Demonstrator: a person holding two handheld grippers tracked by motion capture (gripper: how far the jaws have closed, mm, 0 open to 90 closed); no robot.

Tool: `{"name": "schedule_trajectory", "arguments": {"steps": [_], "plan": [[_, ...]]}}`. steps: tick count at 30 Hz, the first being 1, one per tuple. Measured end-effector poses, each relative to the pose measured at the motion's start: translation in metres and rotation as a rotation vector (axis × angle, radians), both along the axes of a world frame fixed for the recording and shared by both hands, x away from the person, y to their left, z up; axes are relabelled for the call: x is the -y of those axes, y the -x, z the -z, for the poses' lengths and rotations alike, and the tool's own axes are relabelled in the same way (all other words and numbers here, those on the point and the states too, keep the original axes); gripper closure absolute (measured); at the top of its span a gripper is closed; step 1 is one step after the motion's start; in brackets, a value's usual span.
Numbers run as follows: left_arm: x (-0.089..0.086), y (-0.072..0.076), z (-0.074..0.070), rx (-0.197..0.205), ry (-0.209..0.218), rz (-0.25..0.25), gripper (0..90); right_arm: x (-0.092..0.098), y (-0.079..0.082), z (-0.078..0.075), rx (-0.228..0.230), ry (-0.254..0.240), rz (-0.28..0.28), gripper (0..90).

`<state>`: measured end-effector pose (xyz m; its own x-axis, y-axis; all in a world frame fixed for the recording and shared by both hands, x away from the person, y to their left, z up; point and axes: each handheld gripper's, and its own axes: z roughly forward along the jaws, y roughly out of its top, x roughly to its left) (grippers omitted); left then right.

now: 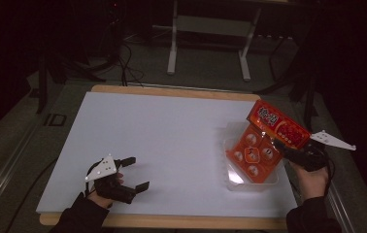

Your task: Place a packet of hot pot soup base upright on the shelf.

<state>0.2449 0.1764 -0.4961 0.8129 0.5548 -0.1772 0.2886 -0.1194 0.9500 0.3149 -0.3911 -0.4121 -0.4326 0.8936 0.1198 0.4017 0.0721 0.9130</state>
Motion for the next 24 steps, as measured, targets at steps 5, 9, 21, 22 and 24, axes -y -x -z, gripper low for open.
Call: {"name": "schedule_trajectory", "arguments": {"steps": [5,9,21,22,24], "plan": [[-0.001,0.000,0.000,0.002,0.002,-0.003,0.1,0.001,0.008,-0.003,0.002,0.014,0.021,14.8],[-0.001,0.000,-0.001,0.006,0.001,-0.001,0.1,0.001,0.018,-0.005,-0.002,0.072,0.050,15.2],[-0.001,0.001,-0.002,0.007,0.002,-0.002,0.1,-0.001,0.060,-0.022,0.047,0.073,0.060,15.3],[-0.001,0.002,-0.002,0.008,0.000,-0.001,0.1,-0.003,0.064,-0.025,0.053,0.061,0.056,15.3],[-0.001,0.002,-0.002,0.012,-0.002,0.000,0.1,-0.006,0.069,-0.029,0.057,0.048,0.043,15.3]]}}
